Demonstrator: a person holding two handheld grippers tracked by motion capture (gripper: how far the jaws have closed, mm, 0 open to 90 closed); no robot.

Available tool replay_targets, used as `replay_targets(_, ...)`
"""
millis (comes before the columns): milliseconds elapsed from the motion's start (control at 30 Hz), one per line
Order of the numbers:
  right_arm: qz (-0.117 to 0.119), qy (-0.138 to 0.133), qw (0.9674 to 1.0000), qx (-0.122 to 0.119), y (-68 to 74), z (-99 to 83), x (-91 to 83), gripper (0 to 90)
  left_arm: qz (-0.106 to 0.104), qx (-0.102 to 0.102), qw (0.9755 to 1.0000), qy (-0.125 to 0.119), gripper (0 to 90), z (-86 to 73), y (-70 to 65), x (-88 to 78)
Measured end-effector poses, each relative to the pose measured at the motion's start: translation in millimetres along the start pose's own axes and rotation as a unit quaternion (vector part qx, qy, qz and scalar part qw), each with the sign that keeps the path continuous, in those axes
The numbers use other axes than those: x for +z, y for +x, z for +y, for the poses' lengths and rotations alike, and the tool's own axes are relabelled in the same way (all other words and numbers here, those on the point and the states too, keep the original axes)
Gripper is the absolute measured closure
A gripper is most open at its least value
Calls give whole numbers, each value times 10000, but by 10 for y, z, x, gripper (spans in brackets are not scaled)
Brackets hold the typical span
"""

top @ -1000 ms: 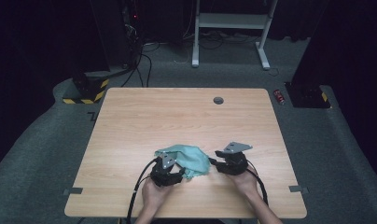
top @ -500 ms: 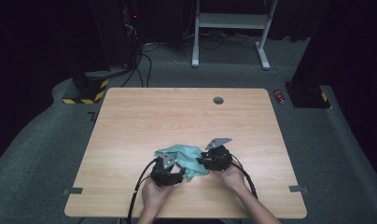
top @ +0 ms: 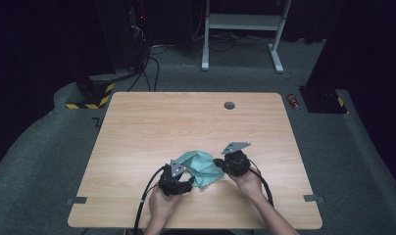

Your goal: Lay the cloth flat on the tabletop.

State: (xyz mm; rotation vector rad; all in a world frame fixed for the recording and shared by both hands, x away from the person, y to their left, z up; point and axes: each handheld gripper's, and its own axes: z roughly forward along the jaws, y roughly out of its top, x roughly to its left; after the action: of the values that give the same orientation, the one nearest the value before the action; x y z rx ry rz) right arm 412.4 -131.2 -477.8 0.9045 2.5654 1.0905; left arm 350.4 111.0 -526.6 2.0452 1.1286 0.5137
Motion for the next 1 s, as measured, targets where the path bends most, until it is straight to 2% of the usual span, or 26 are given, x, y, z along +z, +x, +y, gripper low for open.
replay_targets(267, -362, 71, 9982, 470, -245, -197, -132, 891, 4, 1, 10000, -1, 336, 1, -1, 1)
replay_targets(400, -489, 216, 9966, 624, -324, -292, -134, 887, 3, -2, 10000, -3, 336, 0, -2, 1)
replay_targets(500, -598, 309, 9957, 635, -356, -339, -117, 879, 3, -7, 10000, -3, 336, 0, -2, 1)
replay_targets(600, -832, 449, 9935, 636, -349, -342, -113, 887, 4, -3, 10000, -3, 336, 0, -2, 1)
replay_targets(667, -1079, 583, 9908, 575, -364, -347, -92, 889, 4, -2, 10000, -2, 336, 0, -2, 1)
replay_targets(767, -1135, 668, 9879, 821, -446, -391, -64, 888, 5, 1, 10000, -2, 336, 0, -1, 1)
replay_targets(800, -1147, 663, 9877, 832, -457, -401, -62, 885, 5, 1, 10000, -2, 336, 0, -1, 1)
replay_targets(833, -1189, 653, 9874, 818, -438, -402, -74, 826, 5, 0, 10000, -2, 335, 0, -2, 1)
replay_targets(867, -1189, 653, 9874, 818, -438, -402, -74, 826, 4, 1, 10000, -1, 335, 1, -1, 1)
replay_targets(900, -1211, 603, 9878, 766, -421, -395, -91, 789, 4, 2, 10000, 0, 335, 1, -1, 1)
replay_targets(1000, -1086, 306, 9917, 625, -353, -351, -167, 731, 4, 2, 10000, -1, 336, 1, -1, 1)
